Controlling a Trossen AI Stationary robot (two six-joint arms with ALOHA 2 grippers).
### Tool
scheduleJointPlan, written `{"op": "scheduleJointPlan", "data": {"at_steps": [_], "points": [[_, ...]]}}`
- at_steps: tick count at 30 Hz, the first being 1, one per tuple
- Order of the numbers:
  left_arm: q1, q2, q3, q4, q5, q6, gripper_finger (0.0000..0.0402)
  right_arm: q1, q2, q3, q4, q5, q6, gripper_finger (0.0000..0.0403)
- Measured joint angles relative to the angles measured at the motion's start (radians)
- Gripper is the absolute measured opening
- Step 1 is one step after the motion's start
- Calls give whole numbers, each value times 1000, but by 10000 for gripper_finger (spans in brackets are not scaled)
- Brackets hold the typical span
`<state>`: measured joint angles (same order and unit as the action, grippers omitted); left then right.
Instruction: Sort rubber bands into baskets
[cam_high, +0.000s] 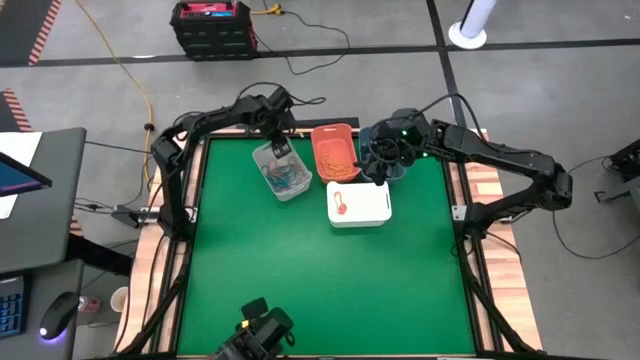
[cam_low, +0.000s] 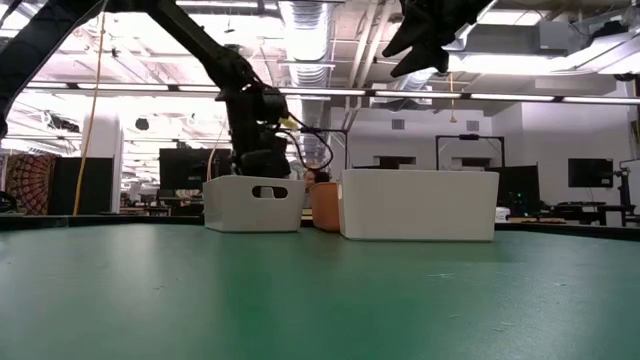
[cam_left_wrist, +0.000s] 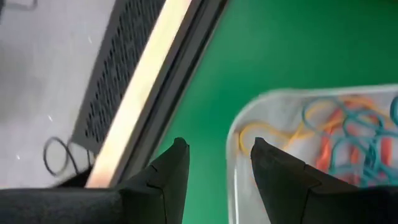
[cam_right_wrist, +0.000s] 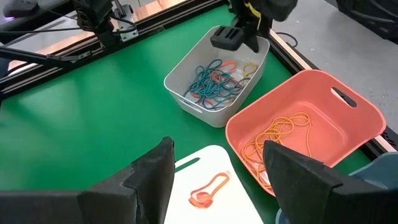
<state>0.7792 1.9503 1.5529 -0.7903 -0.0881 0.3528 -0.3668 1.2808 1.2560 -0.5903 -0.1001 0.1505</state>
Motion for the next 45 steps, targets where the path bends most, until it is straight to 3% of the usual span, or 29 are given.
{"op": "scheduleJointPlan", "data": {"at_steps": [12,20,27,33,37,40,45], "points": [[-85,-1,-77,289,44,172,162,0,0,0,-2,-2,28,269],[-119,-1,-87,470,-4,106,162,1,0,0,-2,-3,28,269],[-115,-20,-34,395,-132,132,162,1,0,0,-4,-3,32,269],[-114,-63,74,127,20,123,162,0,0,0,-4,-3,32,269],[-115,-63,119,-119,254,112,162,0,0,0,-3,-3,28,269],[-124,-54,65,-148,337,133,162,0,0,0,-2,-3,22,269],[-130,-51,-63,-10,313,101,162,0,0,0,-1,-4,16,269]]}}
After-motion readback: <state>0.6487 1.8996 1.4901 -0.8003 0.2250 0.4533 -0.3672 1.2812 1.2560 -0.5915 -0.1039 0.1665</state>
